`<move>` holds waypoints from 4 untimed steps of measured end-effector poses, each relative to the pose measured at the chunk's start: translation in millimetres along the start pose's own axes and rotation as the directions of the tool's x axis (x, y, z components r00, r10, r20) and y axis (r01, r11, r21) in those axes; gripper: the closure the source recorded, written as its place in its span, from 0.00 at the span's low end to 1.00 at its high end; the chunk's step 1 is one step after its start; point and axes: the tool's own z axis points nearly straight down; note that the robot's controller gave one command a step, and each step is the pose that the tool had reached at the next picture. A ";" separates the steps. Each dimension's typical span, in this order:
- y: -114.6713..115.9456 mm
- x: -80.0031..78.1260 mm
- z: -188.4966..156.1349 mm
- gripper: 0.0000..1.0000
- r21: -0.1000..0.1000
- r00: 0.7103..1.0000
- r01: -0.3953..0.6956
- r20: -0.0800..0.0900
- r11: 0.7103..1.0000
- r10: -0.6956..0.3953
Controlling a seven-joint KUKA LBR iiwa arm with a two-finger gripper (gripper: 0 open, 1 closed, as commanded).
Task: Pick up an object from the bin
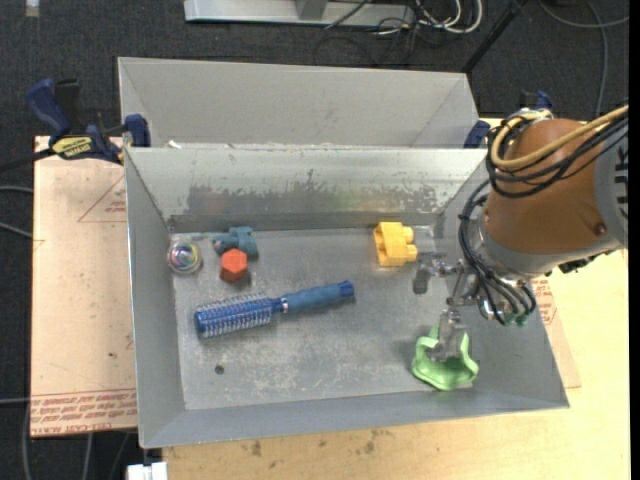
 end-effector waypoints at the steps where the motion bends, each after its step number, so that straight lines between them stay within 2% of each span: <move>1: -80.7 7.4 124.7 0.00 0.003 0.960 0.279 0.008 0.960 -0.279; 2: -73.8 6.2 122.5 1.00 -0.005 0.958 0.286 0.011 0.958 -0.286; 3: -55.0 16.2 -5.5 1.00 0.007 0.950 0.311 0.015 0.950 -0.311; 4: -55.4 -3.6 -109.5 1.00 0.010 0.938 0.346 0.018 0.938 -0.346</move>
Offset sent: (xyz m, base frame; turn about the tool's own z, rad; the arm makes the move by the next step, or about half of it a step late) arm -0.0086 -0.0798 -0.1225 -0.2868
